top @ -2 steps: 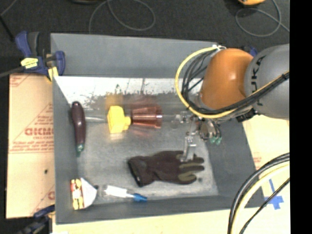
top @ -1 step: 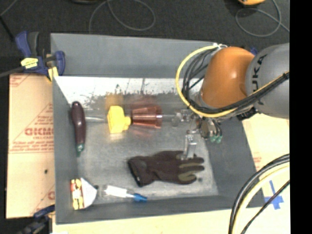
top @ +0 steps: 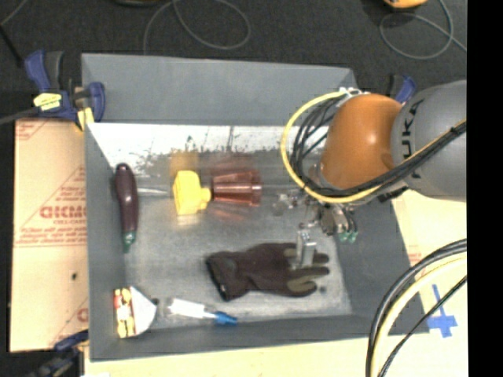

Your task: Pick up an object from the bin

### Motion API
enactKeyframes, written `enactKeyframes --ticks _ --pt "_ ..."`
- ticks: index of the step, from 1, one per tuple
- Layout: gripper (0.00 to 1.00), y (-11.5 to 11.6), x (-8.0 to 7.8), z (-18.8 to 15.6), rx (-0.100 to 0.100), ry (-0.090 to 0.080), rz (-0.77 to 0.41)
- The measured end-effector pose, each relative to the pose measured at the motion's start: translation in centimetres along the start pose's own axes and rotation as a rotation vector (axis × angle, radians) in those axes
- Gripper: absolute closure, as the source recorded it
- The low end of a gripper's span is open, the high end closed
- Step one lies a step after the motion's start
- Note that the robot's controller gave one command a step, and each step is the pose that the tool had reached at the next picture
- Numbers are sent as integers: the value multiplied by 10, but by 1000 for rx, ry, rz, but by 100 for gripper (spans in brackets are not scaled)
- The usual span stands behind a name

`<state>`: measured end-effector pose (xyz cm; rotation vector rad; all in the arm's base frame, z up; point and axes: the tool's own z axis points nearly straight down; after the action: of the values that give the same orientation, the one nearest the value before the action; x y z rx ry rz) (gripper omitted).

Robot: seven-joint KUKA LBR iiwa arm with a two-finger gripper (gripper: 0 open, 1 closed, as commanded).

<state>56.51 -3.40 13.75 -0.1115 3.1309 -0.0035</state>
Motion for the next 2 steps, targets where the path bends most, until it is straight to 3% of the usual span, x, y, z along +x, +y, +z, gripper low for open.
enactKeyframes --ticks 1,2 --pt "100 -22 38 66 -1 3 74" --pt "100 -22 38 66 -1 3 74"
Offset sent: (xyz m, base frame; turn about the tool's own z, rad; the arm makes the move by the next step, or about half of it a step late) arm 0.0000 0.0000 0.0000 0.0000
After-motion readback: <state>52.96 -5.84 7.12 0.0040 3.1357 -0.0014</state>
